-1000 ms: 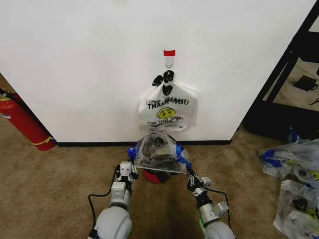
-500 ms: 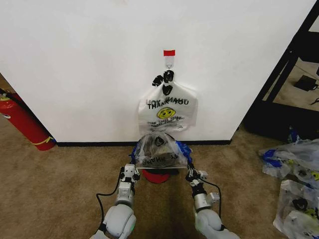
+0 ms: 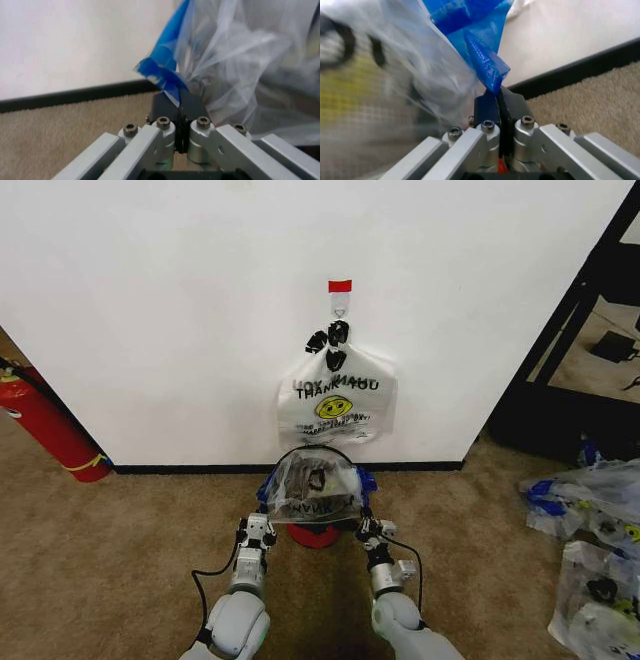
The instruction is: Pick up the garbage bag from the wall and place it over the trash bin.
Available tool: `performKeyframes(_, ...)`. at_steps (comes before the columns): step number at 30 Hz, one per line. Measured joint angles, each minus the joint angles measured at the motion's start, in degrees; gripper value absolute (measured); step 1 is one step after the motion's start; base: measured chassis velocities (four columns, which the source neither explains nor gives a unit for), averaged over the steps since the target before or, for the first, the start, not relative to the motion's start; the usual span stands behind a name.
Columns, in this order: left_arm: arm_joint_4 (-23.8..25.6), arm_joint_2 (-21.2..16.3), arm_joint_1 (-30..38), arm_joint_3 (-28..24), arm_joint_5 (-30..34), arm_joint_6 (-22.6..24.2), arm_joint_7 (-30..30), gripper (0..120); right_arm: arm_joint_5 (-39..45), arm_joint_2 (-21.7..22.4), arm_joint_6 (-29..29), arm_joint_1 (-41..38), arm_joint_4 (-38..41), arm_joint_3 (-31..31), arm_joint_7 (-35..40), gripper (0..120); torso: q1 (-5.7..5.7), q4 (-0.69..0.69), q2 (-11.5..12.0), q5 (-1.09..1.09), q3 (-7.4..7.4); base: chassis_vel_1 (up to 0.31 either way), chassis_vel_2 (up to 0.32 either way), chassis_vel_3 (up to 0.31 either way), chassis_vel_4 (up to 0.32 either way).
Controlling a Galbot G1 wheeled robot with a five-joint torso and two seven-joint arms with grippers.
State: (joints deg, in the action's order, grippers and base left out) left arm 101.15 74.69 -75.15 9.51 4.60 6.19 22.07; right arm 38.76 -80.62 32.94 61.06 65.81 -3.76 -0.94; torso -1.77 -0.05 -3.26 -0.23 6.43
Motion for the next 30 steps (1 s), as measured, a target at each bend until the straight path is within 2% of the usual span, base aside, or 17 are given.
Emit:
performKeyframes(3, 0.9, -0.1, -0.3, 0.0, 0.1, -0.8, -0.4, 0, 0.0, 1.2, -0.5, 0.7, 1.6, -0.1, 0.1, 1, 0.00, -0.01, 0.0, -0.01, 0.00, 0.000, 0.000, 0.000, 0.000)
performKeyframes(5, 1.9, -0.3, -0.8, 0.0, 0.2, -0.9, -0.6, 1, -0.2, 2.6, -1.1, 1.8, 3.3, -0.2, 0.0, 10, 0.00, -0.02, 0.0, 0.00, 0.00, 0.000, 0.000, 0.000, 0.000)
performKeyframes(9, 4.7, -1.8, -2.8, 0.1, -0.6, 2.4, -1.4, 18, -2.8, 6.3, -4.2, 5.5, 8.1, -0.6, -0.1, 26, 0.00, -0.01, 0.0, 0.00, 0.00, 0.000, 0.000, 0.000, 0.000)
performKeyframes(10, 4.7, -1.8, -2.8, 0.1, -0.6, 2.4, -1.4, 18, -2.8, 6.3, -4.2, 5.5, 8.1, -0.6, -0.1, 26, 0.00, -0.01, 0.0, 0.00, 0.00, 0.000, 0.000, 0.000, 0.000)
performKeyframes(14, 8.0, -3.9, -4.8, 0.4, -2.4, 6.9, -1.6, 33, -6.9, 10.8, -8.3, 10.0, 13.5, -1.0, 1.6, 43, 0.00, -0.02, 0.0, 0.01, -0.01, 0.000, 0.000, 0.000, 0.000)
performKeyframes(16, 9.1, -4.6, -5.8, 0.7, -3.5, 7.5, -1.7, 43, -8.6, 13.0, -8.6, 12.0, 15.5, -1.3, 1.6, 51, 0.00, 0.00, 0.0, 0.01, -0.01, 0.000, 0.000, 0.000, 0.000)
performKeyframes(18, 9.5, -5.0, -6.1, 0.9, -4.0, 7.5, -1.7, 46, -9.0, 13.9, -8.6, 12.9, 16.3, -1.5, 1.5, 54, 0.00, 0.00, 0.0, 0.00, -0.01, 0.000, 0.000, 0.000, 0.000)
performKeyframes(19, 9.9, -5.3, -6.5, 1.1, -4.8, 7.3, -1.7, 53, -9.4, 15.1, -8.6, 14.2, 17.6, -1.9, 1.2, 59, 0.00, -0.01, 0.0, 0.00, -0.01, 0.000, 0.000, 0.000, 0.000)
performKeyframes(24, 10.8, -5.9, -7.8, 2.0, -8.9, 3.7, -2.1, 71, -10.9, 17.6, -7.3, 18.3, 22.1, -4.5, 1.7, 81, 0.00, -0.01, 0.0, 0.01, -0.01, 0.000, 0.000, 0.000, 0.000)
performKeyframes(25, 10.8, -5.9, -7.8, 2.0, -8.9, 3.7, -2.1, 71, -10.9, 17.6, -7.3, 18.3, 22.1, -4.5, 1.7, 81, 0.00, -0.01, 0.0, 0.01, -0.01, 0.000, 0.000, 0.000, 0.000)
performKeyframes(26, 11.2, -6.2, -8.3, 2.1, -9.5, 3.0, -2.2, 77, -11.5, 18.1, -7.1, 19.3, 23.5, -5.0, 2.1, 84, 0.00, 0.00, 0.0, 0.01, 0.00, 0.000, 0.000, 0.000, 0.000)
performKeyframes(29, 14.5, -8.1, -10.4, 2.6, -8.9, 2.2, -2.6, 90, -12.2, 19.9, -6.8, 23.2, 29.8, -5.8, 3.2, 98, 0.00, 0.01, 0.0, 0.00, -0.01, 0.000, 0.000, 0.000, 0.000)
performKeyframes(30, 15.7, -8.7, -10.6, 2.6, -7.9, 2.2, -3.0, 94, -12.2, 20.3, -6.5, 24.1, 31.4, -5.9, 3.5, 98, 0.01, 0.01, 0.0, 0.00, -0.01, 0.000, 0.000, 0.000, 0.000)
